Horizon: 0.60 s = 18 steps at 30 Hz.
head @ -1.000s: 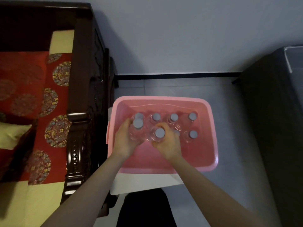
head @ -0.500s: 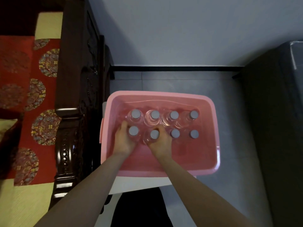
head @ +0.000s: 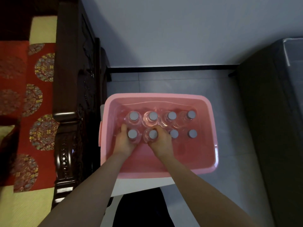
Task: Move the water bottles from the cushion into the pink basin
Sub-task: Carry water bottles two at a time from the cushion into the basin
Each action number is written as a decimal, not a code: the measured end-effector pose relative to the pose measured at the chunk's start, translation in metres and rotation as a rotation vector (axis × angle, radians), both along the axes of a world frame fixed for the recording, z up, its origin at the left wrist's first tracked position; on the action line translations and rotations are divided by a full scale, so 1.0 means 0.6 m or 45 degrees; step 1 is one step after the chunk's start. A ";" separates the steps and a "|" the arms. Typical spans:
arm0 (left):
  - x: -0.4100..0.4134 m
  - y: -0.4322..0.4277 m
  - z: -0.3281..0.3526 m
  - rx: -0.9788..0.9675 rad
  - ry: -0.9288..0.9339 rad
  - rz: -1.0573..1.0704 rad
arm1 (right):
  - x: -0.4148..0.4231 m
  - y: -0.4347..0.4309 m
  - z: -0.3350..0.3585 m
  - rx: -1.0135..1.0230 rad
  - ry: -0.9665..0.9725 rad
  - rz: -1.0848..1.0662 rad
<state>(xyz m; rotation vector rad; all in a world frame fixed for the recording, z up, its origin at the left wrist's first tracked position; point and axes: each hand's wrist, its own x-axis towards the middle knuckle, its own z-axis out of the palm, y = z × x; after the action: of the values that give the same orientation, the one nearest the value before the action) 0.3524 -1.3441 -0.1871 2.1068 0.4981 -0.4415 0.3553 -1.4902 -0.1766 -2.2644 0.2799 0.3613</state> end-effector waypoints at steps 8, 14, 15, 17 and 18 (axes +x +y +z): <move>0.006 0.028 0.061 0.222 -0.117 -0.408 | -0.003 -0.013 0.046 0.025 -0.149 0.155; -0.003 0.018 0.075 0.159 -0.249 -0.400 | 0.009 -0.016 0.055 -0.052 -0.109 0.247; -0.003 0.016 0.075 0.153 -0.257 -0.390 | 0.008 -0.016 0.057 -0.068 -0.120 0.250; -0.002 0.009 0.075 0.143 -0.272 -0.395 | 0.005 -0.016 0.060 -0.093 -0.150 0.245; -0.001 0.006 0.076 0.140 -0.276 -0.399 | 0.004 -0.017 0.061 -0.105 -0.161 0.245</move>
<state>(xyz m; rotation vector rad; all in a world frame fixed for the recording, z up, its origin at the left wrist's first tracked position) 0.3517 -1.3406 -0.1417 2.3159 0.0671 -0.3616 0.3578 -1.5001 -0.1400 -2.3908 0.0113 0.3087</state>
